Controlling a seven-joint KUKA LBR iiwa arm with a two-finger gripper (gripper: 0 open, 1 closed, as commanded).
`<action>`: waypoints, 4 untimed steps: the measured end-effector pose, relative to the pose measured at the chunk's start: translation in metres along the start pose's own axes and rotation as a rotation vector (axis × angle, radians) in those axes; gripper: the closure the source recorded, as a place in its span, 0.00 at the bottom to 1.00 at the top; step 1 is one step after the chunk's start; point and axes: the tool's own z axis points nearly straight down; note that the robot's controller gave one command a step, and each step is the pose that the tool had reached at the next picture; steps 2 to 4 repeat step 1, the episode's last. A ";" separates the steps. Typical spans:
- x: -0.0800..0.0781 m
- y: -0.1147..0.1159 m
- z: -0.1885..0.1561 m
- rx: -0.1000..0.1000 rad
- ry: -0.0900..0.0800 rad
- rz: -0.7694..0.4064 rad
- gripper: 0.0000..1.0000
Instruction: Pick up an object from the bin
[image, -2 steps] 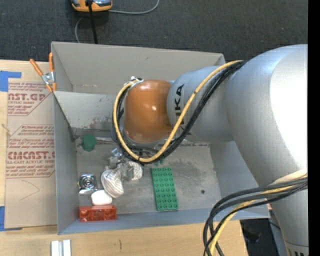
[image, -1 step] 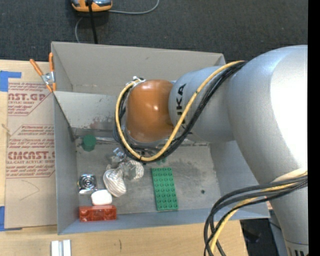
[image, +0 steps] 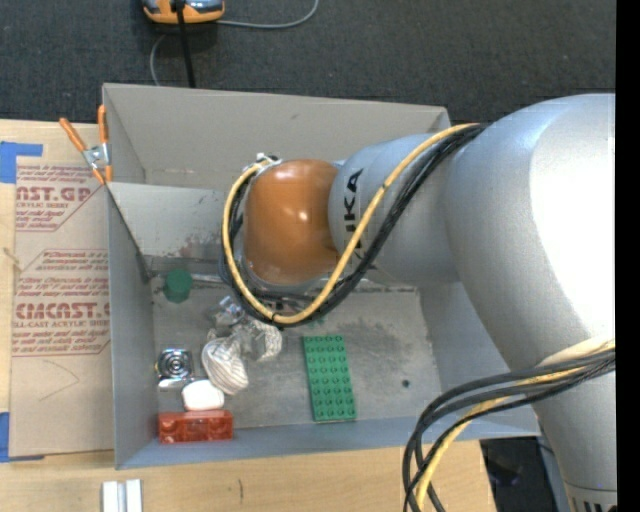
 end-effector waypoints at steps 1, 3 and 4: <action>-0.004 -0.001 0.001 -0.001 -0.003 -0.017 1.00; -0.004 -0.001 0.001 -0.001 -0.003 -0.017 1.00; -0.004 -0.001 0.001 -0.001 -0.003 -0.017 1.00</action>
Offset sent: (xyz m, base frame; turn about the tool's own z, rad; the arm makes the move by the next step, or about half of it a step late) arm -0.0046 -0.0026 0.0081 -0.0302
